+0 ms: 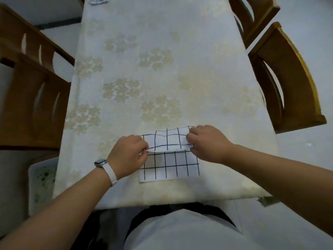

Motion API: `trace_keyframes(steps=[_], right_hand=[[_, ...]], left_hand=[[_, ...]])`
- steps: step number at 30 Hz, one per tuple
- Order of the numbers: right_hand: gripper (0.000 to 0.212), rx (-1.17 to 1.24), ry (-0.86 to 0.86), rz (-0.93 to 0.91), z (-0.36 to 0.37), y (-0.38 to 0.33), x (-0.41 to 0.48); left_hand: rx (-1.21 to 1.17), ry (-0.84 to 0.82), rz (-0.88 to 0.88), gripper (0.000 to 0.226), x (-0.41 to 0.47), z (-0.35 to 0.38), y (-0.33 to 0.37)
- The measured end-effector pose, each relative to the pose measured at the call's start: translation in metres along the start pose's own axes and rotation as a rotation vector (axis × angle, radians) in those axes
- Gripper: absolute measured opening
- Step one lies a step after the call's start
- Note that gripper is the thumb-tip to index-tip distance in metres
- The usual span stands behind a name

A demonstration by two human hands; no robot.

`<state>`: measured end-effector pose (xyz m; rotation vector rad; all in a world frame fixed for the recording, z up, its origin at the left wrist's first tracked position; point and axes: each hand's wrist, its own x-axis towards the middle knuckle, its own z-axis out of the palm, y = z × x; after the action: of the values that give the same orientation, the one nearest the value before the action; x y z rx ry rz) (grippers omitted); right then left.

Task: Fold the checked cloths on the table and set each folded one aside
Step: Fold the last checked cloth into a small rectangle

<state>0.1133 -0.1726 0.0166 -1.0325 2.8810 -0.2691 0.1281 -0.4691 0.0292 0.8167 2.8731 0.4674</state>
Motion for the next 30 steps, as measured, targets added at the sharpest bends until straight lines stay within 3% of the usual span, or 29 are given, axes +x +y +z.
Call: trace_keyframes(steps=[6,17,20,24,30], right_hand=[[0.022,0.006,-0.094,-0.051,0.042,-0.013,-0.033],[0.024,-0.007,-0.394,-0.046,0.075,-0.032,-0.056],[0.032,0.029,-0.451,-0.067,0.069,-0.030,-0.055],[0.043,0.110,-0.445,-0.043,0.060,-0.027,-0.046],[0.030,0.137,-0.349,0.067,0.048,-0.024,-0.008]], left_hand=[[0.041,-0.059,-0.001,0.014,-0.036,0.049,0.015],[0.030,-0.215,-0.308,0.008,-0.071,0.094,0.027],[0.006,-0.229,-0.258,0.022,-0.073,0.091,0.020],[-0.026,-0.215,-0.228,0.028,-0.066,0.083,0.009],[-0.023,-0.162,-0.192,0.031,-0.018,0.062,-0.005]])
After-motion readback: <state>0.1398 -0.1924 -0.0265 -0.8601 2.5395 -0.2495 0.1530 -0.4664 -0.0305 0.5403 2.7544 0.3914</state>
